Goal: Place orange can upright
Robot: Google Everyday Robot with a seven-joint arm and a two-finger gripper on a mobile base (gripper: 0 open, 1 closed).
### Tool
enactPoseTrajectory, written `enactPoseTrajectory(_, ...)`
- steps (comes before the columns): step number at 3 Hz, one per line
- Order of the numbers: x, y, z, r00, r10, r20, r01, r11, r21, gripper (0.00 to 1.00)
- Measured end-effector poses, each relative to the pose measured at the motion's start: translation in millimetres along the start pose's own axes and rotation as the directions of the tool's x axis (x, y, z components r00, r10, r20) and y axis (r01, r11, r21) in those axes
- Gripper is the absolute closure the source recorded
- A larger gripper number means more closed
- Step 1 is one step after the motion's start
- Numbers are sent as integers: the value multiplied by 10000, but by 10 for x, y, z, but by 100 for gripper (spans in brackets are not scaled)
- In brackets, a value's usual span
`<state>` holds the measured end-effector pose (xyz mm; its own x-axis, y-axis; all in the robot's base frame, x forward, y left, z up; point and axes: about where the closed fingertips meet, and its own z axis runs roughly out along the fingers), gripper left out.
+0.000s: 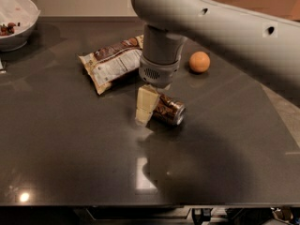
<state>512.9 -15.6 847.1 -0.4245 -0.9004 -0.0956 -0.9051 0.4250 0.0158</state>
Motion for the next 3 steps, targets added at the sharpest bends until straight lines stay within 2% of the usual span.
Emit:
enactPoseTrajectory(2, -14, 35, -24, 9999, -48, 141, 50, 9998, -181, 65)
enactPoseTrajectory(3, -20, 77, -177, 9953, -343, 907, 371, 9989, -301, 87)
